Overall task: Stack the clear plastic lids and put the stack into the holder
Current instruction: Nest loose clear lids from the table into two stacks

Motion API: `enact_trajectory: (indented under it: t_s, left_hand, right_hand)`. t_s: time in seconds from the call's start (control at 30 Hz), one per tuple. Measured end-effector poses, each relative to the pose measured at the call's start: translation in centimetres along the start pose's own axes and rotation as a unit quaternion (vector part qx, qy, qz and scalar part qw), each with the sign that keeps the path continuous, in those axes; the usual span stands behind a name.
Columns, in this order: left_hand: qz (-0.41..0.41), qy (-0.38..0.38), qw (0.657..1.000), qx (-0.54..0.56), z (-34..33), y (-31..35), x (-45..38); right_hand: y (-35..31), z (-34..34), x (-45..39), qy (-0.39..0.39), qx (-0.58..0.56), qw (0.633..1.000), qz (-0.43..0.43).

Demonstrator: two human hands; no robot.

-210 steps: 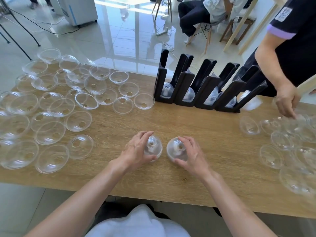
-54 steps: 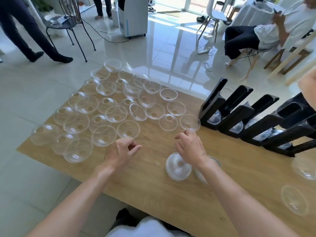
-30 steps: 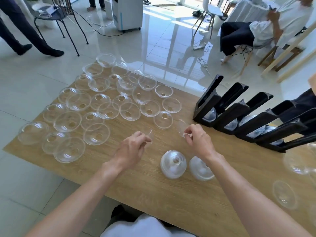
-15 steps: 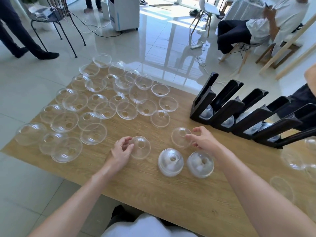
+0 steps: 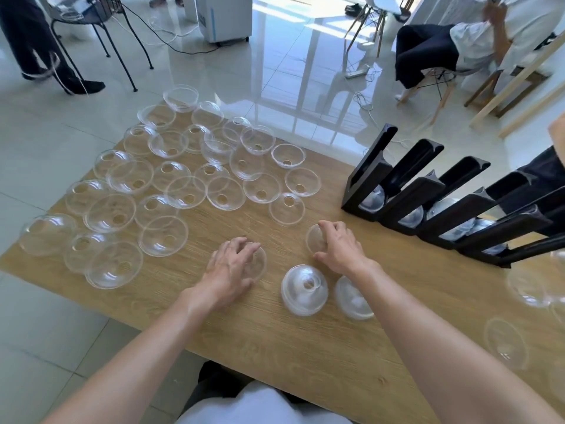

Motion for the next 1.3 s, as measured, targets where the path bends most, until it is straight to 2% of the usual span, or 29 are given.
enact_trajectory:
  t_s: [0.17,0.33,0.5,0.8,0.9,1.07,1.2,1.3]
  left_hand:
    - [-0.014,0.032,0.999,0.009,0.5,0.6,-0.1]
    - [-0.063,0.072,0.995,0.031,2.2,3.8,-1.0]
    - [-0.092,0.119,0.979,0.139,3.8,7.5,-1.4]
    - [-0.103,0.089,0.981,0.14,3.4,10.6,-1.1]
    - [-0.112,0.085,0.984,0.113,3.2,11.4,-0.8]
    - [-0.142,0.049,0.988,0.031,1.2,12.5,-0.7]
    - [-0.121,0.008,0.993,-0.013,-1.6,12.1,-0.4]
    - [-0.114,0.008,0.993,-0.014,-2.3,11.5,-0.4]
  right_hand:
    - [1.4,0.8,1.0,0.022,-0.02,1.0,-0.003]
    - [3.6,4.0,3.7,0.063,-0.043,0.997,-0.014]
    - [6.3,6.3,7.7,0.076,-0.062,0.995,-0.028]
    - [8.5,0.8,11.3,0.015,-0.046,0.999,-0.009]
    - [8.6,-1.0,11.7,0.016,-0.076,0.997,-0.009]
    - [8.9,-1.1,11.9,0.025,-0.097,0.995,0.0]
    - [8.9,-0.9,12.1,0.021,-0.112,0.993,-0.006]
    - [9.1,-0.7,12.2,0.018,-0.124,0.992,-0.003]
Point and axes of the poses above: each hand's wrist, its own x-axis away from the middle knuckle, its own z-axis out of the back of the hand, y = z × x, the point moved 2 cm from there along -x, towards the middle knuckle, and after that the axes turned 5 degrees about -z, right-handed, at the moved point
